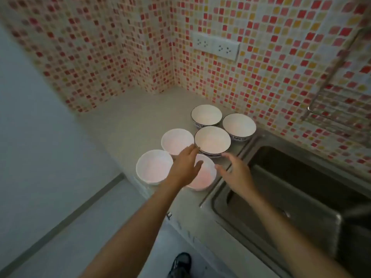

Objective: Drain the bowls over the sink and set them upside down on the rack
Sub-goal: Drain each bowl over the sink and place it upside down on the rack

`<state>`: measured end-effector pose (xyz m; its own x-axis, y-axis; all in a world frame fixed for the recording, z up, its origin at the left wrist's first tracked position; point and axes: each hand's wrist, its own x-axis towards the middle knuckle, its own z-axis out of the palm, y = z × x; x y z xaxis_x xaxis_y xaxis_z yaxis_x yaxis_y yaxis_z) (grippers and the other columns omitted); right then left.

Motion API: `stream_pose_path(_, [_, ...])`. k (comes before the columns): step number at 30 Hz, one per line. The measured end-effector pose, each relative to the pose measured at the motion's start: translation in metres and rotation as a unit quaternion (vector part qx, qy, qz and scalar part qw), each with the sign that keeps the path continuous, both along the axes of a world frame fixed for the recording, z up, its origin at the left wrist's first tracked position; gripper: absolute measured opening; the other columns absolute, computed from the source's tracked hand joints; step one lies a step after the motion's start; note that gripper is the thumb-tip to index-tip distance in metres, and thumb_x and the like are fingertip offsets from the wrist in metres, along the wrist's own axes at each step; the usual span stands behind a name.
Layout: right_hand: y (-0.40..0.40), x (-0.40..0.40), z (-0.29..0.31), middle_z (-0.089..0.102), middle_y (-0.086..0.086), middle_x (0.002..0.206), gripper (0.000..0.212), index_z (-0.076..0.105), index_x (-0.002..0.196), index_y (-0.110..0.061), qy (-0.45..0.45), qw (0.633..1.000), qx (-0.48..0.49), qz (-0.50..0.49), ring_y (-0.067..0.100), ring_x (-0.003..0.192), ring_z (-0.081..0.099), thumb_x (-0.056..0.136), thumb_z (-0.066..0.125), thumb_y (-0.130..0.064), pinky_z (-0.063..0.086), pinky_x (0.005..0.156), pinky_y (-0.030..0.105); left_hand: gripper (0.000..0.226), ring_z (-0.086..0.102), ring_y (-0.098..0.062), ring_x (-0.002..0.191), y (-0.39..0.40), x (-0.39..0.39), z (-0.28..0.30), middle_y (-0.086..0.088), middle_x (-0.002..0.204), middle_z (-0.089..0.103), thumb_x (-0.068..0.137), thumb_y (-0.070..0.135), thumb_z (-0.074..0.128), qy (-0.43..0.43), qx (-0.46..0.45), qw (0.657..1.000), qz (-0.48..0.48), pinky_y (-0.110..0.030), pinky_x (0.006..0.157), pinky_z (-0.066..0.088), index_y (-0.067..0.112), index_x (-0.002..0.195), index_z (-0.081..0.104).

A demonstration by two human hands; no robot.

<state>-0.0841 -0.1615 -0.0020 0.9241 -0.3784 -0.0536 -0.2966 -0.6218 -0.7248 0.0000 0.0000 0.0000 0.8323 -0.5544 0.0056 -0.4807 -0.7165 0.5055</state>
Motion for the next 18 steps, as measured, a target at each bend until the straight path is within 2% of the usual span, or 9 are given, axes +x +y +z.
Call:
stream_pose_path(7, [0.023,0.019,-0.047,0.059,0.011,0.130,0.051,0.053,0.130,-0.012,0.054,0.997,0.011,-0.052,0.029,0.120,0.053,0.086,0.070,-0.029,0.044,0.095,0.037,0.056,0.014,-0.030,0.145,0.009,0.016,-0.051,-0.010,0.158,0.016,0.095,0.032,0.046,0.044,0.009,0.999,-0.014,-0.045,0.116,0.019,0.016,0.145,0.025])
stream_pose_path(12, [0.029,0.028,-0.068,0.061,0.006,0.129,0.056,0.047,0.135,-0.018,0.077,0.992,0.052,-0.090,0.029,0.113,0.059,0.086,0.069,-0.030,0.054,0.089,0.044,0.054,0.025,-0.030,0.142,0.015,0.022,-0.075,-0.010,0.155,0.023,0.094,0.034,0.042,0.017,-0.020,0.999,-0.024,-0.045,0.117,0.024,0.016,0.143,0.027])
stream_pose_path(14, [0.028,0.031,-0.075,0.062,0.005,0.125,0.054,0.046,0.137,-0.021,0.091,0.985,0.087,-0.118,0.030,0.105,0.062,0.086,0.065,-0.024,0.059,0.077,0.048,0.056,0.026,-0.028,0.141,0.017,0.021,-0.081,-0.008,0.156,0.022,0.094,0.032,0.042,0.014,-0.032,0.999,-0.024,-0.040,0.116,0.021,0.016,0.144,0.024])
stream_pose_path(16, [0.027,0.032,-0.080,0.060,0.005,0.116,0.049,0.048,0.136,-0.019,0.106,0.971,0.148,-0.155,0.027,0.091,0.064,0.088,0.058,-0.014,0.061,0.062,0.042,0.058,0.024,-0.026,0.142,0.018,0.018,-0.084,-0.007,0.157,0.019,0.095,0.030,0.043,0.017,-0.051,0.998,-0.017,-0.035,0.115,0.019,0.016,0.146,0.020])
stream_pose_path(18, [0.027,0.031,-0.084,0.060,0.009,0.114,0.041,0.054,0.131,-0.014,0.108,0.954,0.217,-0.177,0.027,0.091,0.063,0.090,0.052,-0.008,0.061,0.058,0.041,0.058,0.022,-0.022,0.143,0.020,0.015,-0.086,-0.005,0.157,0.016,0.096,0.030,0.042,0.016,-0.072,0.997,-0.010,-0.028,0.114,0.013,0.018,0.147,0.017])
